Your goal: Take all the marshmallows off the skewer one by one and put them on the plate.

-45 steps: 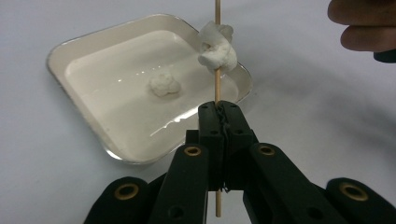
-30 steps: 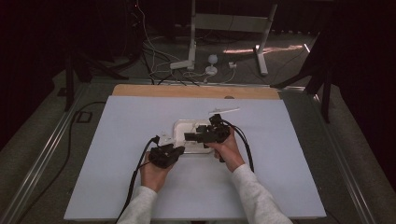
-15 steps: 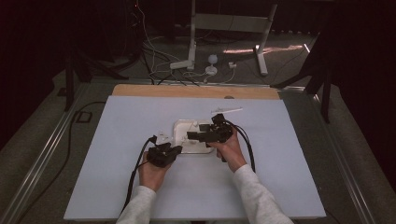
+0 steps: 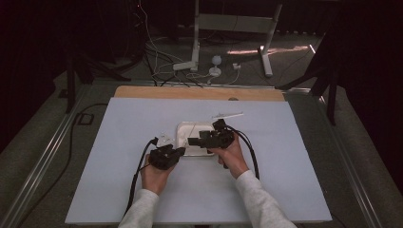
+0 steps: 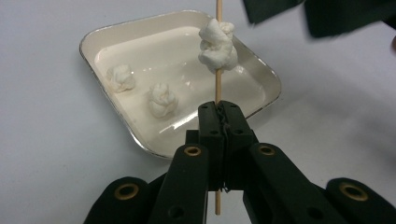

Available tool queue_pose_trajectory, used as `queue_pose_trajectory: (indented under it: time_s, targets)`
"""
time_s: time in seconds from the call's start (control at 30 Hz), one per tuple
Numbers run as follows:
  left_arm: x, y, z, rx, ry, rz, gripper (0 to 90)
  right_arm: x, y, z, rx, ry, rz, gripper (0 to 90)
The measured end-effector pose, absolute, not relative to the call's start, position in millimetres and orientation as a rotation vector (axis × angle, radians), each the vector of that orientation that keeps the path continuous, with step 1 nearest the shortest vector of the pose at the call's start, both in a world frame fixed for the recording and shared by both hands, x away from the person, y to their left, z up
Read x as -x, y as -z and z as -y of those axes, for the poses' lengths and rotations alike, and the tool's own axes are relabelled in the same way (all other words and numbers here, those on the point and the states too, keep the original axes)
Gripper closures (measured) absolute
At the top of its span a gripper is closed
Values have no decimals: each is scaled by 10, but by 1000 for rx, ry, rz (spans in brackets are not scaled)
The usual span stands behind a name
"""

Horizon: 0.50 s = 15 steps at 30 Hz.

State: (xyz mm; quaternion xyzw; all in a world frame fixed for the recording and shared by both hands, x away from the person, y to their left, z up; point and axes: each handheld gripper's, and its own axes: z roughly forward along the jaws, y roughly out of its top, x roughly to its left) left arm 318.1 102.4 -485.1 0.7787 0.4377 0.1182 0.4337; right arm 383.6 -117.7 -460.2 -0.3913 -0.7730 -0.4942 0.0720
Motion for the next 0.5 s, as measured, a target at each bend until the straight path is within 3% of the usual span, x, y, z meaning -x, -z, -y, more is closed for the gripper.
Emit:
queue_pose_trajectory:
  time_s: [0.23,0.5]
  targets:
    - [-3164,4827,-1033,-1910,-296,-1063,899,-3828,4714,1111,1188,1467,2239,540]
    - [-3160,4825,-1037,-1897,-271,-1038,895,-3829,4765,1052,1187,1471,2155,731]
